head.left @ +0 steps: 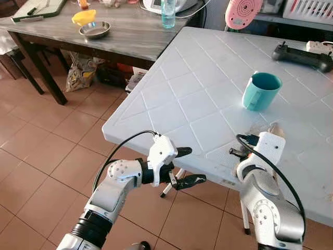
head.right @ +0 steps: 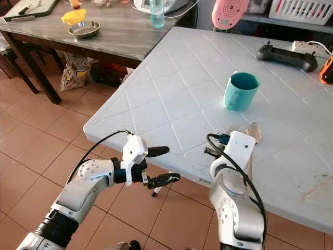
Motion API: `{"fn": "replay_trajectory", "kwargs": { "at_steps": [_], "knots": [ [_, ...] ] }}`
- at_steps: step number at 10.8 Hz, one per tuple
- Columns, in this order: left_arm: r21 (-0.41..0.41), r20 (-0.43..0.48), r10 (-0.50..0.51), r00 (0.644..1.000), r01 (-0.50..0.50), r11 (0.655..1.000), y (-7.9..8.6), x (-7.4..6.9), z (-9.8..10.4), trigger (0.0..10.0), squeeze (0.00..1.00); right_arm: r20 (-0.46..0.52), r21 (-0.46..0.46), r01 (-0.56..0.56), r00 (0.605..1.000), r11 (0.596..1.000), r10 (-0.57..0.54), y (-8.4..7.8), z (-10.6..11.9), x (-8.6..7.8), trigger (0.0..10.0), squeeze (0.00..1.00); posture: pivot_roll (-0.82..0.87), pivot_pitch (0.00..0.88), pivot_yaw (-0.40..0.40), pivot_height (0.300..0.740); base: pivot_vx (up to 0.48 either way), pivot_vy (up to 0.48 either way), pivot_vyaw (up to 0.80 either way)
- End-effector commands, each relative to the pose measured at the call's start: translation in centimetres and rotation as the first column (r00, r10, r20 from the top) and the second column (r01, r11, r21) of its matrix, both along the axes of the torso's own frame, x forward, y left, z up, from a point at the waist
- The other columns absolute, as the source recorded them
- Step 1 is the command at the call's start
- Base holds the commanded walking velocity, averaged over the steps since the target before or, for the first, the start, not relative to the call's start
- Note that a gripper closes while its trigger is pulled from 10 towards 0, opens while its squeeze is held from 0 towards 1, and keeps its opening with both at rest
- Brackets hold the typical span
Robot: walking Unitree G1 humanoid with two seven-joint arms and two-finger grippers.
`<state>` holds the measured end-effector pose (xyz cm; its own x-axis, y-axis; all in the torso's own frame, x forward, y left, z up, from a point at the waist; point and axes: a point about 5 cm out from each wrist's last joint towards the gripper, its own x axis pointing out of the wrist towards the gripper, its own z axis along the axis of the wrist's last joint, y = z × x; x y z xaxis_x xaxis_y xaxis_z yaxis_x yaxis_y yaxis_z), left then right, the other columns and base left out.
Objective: Setting the table
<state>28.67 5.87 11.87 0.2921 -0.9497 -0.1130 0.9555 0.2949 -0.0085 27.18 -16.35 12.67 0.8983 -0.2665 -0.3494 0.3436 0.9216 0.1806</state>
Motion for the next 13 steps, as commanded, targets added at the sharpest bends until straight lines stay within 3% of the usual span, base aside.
{"fn": "replay_trajectory", "kwargs": {
  "at_steps": [1,3,5,8,11,13],
  "knots": [
    [0.015,-0.004,-0.01,1.0,0.01,1.0,-0.1,-0.3,-0.3,10.0,0.0,-0.175,0.047,0.003,0.984,0.999,0.005,0.5,-3.6,-1.7,0.0,0.0,0.05,0.153,0.047,0.74,0.0,0.0,0.0],
    [0.017,-0.009,-0.009,1.0,0.009,1.0,-0.1,-0.3,-0.4,10.0,0.0,-0.193,0.016,0.005,0.981,1.0,-0.002,-1.2,-4.2,-2.0,0.0,0.0,0.05,0.154,0.048,0.74,0.0,0.0,0.0],
    [0.019,-0.009,-0.006,1.0,0.006,1.0,-0.2,-0.2,-0.4,10.0,0.0,-0.187,-0.035,-0.093,0.979,0.995,0.085,-1.6,-4.5,-1.6,0.0,0.0,0.05,0.154,0.048,0.74,0.0,0.0,0.0],
    [0.01,0.01,0.014,1.0,-0.015,1.0,-0.3,0.1,-0.2,10.0,0.0,-0.18,-0.164,-0.254,0.958,0.953,0.224,-2.0,-4.4,-0.7,0.0,0.0,0.05,0.147,0.049,0.74,0.0,0.0,0.0],
    [0.007,0.018,0.017,1.0,-0.017,1.0,-0.4,0.2,0.2,10.0,0.0,-0.161,-0.203,-0.414,0.908,0.887,0.387,-0.8,-4.4,1.3,0.0,0.0,0.05,0.147,0.046,0.74,0.0,0.0,0.0],
    [0.005,0.02,0.019,1.0,-0.019,1.0,-0.5,0.1,0.3,10.0,0.0,-0.135,-0.234,-0.449,0.893,0.862,0.429,0.1,-4.0,1.9,0.0,0.0,0.06,0.149,0.045,0.74,0.0,0.0,0.0]
  ]
}}
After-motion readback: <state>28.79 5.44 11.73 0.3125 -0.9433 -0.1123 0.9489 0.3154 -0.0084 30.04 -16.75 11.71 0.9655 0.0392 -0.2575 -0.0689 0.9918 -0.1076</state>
